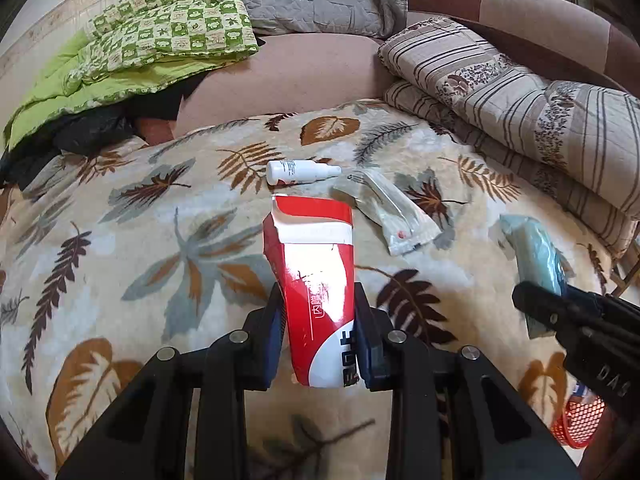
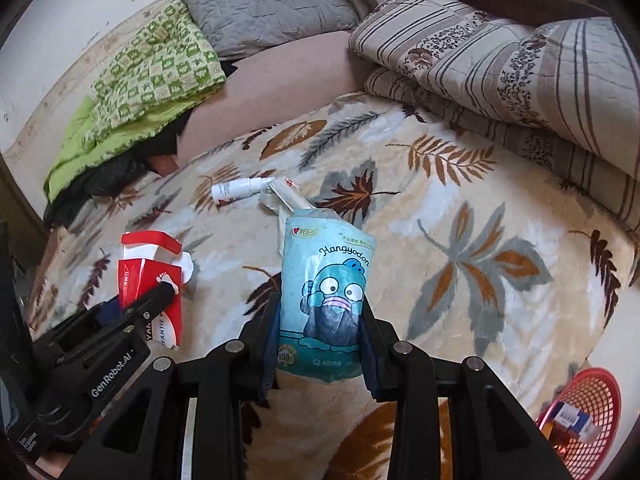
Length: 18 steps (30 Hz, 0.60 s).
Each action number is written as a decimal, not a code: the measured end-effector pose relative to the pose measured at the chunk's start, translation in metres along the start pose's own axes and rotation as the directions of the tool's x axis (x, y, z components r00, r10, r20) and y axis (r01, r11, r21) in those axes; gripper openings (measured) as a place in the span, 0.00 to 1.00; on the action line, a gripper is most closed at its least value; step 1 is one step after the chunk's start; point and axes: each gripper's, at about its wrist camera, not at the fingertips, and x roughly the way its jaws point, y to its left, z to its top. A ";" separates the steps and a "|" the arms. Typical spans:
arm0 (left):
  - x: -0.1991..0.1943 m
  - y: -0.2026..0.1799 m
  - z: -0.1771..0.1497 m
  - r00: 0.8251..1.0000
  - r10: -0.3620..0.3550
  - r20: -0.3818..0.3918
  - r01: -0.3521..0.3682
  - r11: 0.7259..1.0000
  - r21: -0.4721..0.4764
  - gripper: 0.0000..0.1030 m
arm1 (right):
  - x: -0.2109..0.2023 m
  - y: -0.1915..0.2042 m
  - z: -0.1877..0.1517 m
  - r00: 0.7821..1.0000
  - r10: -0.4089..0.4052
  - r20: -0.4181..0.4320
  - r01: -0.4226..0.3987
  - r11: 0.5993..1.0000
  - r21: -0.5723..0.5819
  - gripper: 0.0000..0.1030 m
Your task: Collect trash
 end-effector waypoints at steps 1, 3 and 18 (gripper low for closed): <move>0.003 -0.001 0.001 1.000 0.018 0.009 -0.019 1.000 0.014 0.29 | 0.004 0.001 -0.001 1.000 -0.011 -0.006 0.011 1.000 -0.013 0.36; 0.009 -0.003 0.003 0.999 0.038 0.011 -0.038 0.999 0.036 0.29 | 0.012 -0.001 -0.001 1.000 -0.025 -0.015 0.024 1.000 -0.019 0.36; 0.018 -0.005 0.006 0.998 0.062 0.020 -0.063 0.996 0.061 0.29 | 0.031 0.007 0.007 0.999 -0.035 -0.013 0.035 0.999 -0.036 0.36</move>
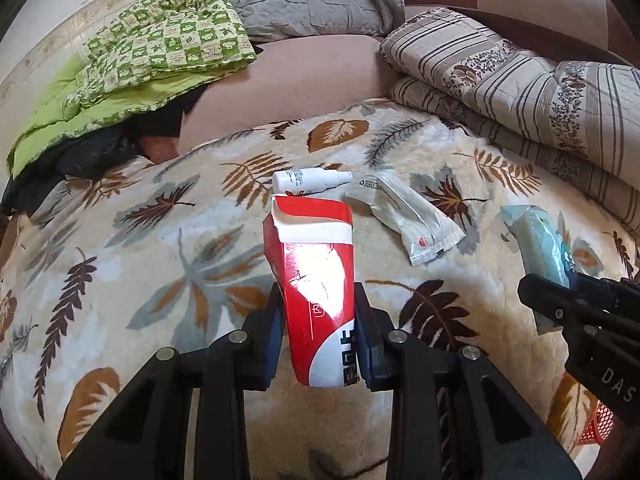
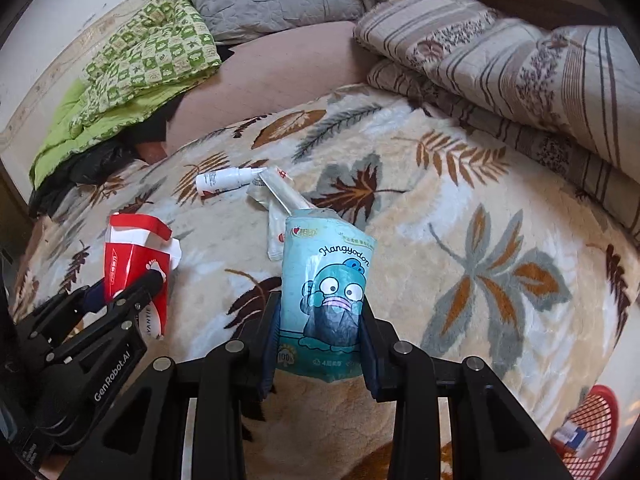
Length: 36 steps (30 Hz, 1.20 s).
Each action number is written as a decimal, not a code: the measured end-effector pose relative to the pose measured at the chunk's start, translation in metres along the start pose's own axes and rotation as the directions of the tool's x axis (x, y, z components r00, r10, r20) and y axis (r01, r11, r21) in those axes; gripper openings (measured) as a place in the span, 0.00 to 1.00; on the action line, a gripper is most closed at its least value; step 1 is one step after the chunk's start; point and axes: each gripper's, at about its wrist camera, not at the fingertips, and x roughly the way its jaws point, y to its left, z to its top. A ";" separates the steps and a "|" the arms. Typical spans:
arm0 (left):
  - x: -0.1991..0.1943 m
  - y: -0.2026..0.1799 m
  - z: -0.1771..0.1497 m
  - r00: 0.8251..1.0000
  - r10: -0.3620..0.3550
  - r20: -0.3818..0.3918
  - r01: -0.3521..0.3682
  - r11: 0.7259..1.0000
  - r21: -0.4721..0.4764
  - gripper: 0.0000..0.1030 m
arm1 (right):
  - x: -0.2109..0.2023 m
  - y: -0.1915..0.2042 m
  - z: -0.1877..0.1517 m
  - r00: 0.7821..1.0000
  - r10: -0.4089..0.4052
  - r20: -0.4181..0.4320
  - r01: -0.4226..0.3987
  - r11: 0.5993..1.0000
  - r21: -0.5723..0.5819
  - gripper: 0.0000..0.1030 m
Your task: Collect trash
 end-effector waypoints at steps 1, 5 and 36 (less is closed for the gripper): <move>0.000 0.000 0.000 1.000 0.001 0.002 -0.001 1.000 0.001 0.29 | -0.002 0.001 0.000 1.000 -0.003 0.006 0.003 1.000 -0.009 0.36; -0.002 -0.003 0.002 1.000 -0.004 0.011 0.004 1.000 0.004 0.29 | -0.005 -0.001 -0.001 1.000 -0.013 0.013 0.013 1.000 -0.018 0.36; -0.006 -0.007 0.001 1.000 -0.011 0.027 0.011 1.000 0.012 0.30 | -0.006 -0.005 -0.002 1.000 -0.016 0.011 0.016 1.000 -0.009 0.36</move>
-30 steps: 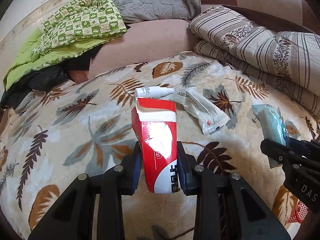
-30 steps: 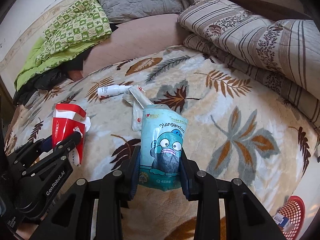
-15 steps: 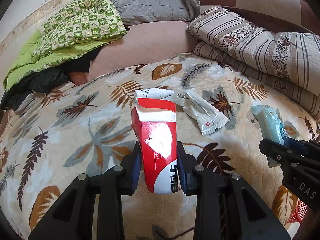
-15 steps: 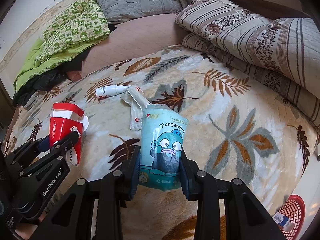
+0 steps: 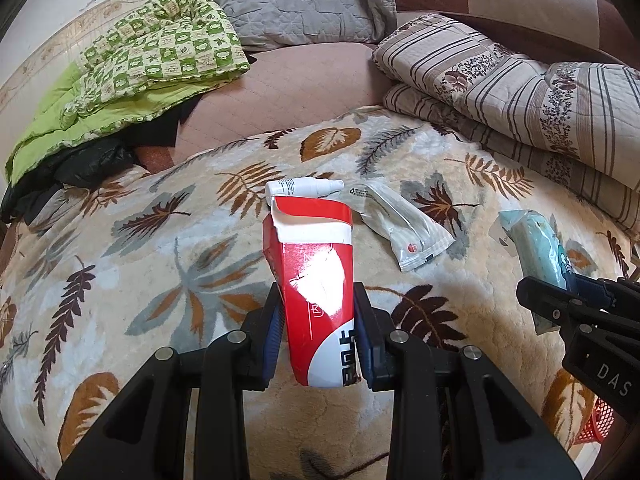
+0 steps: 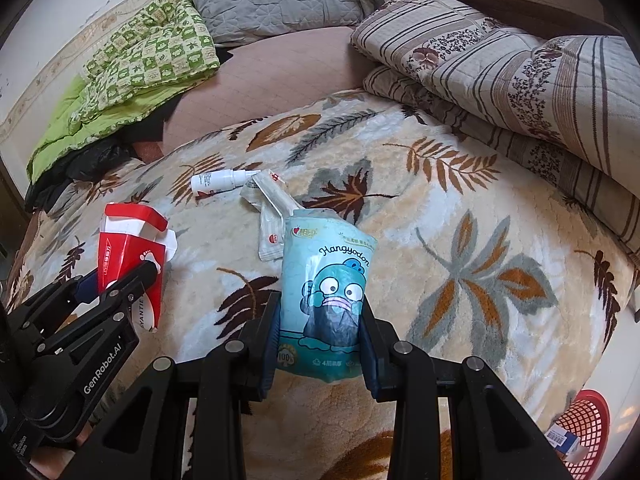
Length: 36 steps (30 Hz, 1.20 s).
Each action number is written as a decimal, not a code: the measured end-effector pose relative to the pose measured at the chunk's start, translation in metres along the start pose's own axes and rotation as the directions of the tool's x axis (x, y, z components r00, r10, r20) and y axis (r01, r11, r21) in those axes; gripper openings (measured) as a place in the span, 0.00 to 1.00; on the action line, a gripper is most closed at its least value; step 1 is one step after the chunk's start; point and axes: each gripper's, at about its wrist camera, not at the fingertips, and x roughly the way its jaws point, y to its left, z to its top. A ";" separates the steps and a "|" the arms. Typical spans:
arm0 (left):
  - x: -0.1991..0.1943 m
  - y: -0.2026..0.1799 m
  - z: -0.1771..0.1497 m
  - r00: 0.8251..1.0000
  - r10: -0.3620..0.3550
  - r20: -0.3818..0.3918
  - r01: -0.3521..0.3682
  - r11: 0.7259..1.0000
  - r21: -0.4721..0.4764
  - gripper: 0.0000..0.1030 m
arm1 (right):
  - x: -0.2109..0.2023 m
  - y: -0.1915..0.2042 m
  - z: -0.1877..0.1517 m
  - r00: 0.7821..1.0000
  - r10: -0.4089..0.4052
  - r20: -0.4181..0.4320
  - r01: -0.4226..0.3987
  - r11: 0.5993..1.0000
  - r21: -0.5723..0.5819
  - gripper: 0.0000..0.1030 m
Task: Collect trash
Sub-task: 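Carry the packet and carton with both tools over the red basket, then open the right tool to drop the packet while the left tool drops the carton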
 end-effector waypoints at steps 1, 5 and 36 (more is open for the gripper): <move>0.000 0.000 0.000 1.000 -0.003 0.000 0.003 1.000 0.000 0.30 | 0.000 -0.001 0.000 1.000 0.000 0.000 0.000 1.000 0.002 0.36; 0.000 -0.003 -0.001 1.000 -0.027 -0.001 0.027 1.000 0.004 0.30 | -0.003 -0.005 0.001 1.000 0.001 0.003 -0.001 1.000 0.014 0.36; -0.106 -0.304 -0.056 0.684 -0.648 -0.334 0.719 0.521 0.460 0.33 | -0.182 -0.281 -0.174 0.976 -0.213 -0.043 0.207 0.848 0.488 0.36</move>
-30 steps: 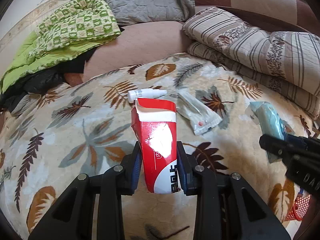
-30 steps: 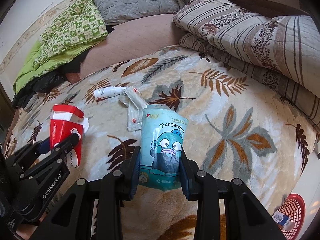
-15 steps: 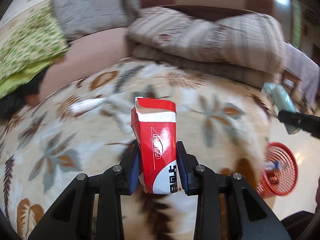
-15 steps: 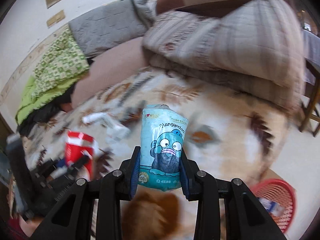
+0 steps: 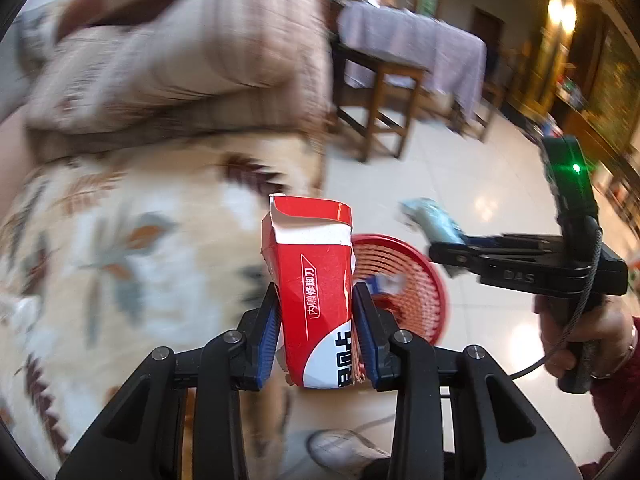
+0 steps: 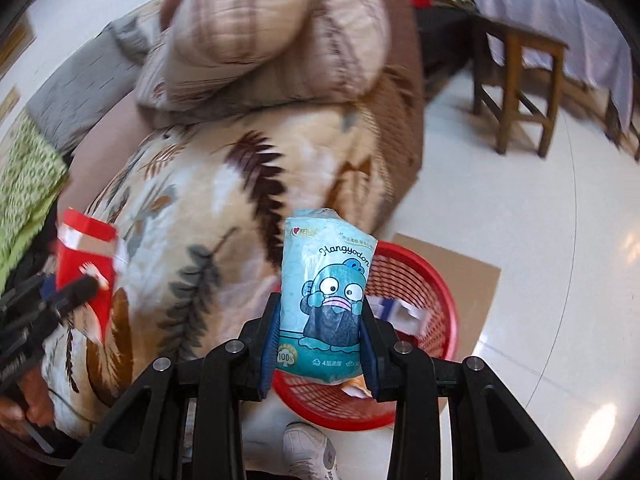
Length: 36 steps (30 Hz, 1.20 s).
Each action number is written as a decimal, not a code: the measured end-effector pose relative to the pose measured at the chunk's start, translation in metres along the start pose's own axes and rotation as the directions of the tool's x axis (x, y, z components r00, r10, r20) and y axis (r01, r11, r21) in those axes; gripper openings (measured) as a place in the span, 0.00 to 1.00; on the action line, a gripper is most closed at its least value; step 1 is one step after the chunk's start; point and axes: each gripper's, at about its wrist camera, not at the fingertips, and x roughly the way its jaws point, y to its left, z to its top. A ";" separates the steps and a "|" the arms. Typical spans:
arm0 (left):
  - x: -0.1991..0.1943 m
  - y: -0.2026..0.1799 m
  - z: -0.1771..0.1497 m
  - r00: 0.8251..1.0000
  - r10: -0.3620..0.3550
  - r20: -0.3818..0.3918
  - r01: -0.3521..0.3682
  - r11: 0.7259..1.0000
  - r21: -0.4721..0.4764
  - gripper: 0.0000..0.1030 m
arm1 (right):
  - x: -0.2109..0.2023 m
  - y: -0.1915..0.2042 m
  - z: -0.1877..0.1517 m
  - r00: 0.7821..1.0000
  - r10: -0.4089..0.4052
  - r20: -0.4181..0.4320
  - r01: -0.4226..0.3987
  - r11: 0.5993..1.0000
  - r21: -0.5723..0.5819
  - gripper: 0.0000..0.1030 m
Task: Collect trash
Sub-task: 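Open the right tool to drop the packet while the left tool drops the carton, then move both open tools back toward the white bag and bottle on the bed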
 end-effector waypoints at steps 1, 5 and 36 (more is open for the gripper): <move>0.009 -0.009 0.004 1.000 -0.018 -0.019 0.018 1.000 0.016 0.33 | -0.001 -0.006 -0.001 1.000 -0.001 0.001 0.001 1.000 0.012 0.36; 0.033 -0.029 0.014 0.995 -0.033 -0.089 0.038 0.997 0.064 0.35 | -0.002 -0.028 -0.003 1.000 -0.002 0.004 0.001 0.999 0.046 0.37; -0.089 0.124 -0.040 0.977 0.214 -0.014 -0.205 0.913 -0.352 0.60 | 0.009 0.066 0.013 0.991 0.124 -0.055 -0.130 0.981 -0.141 0.51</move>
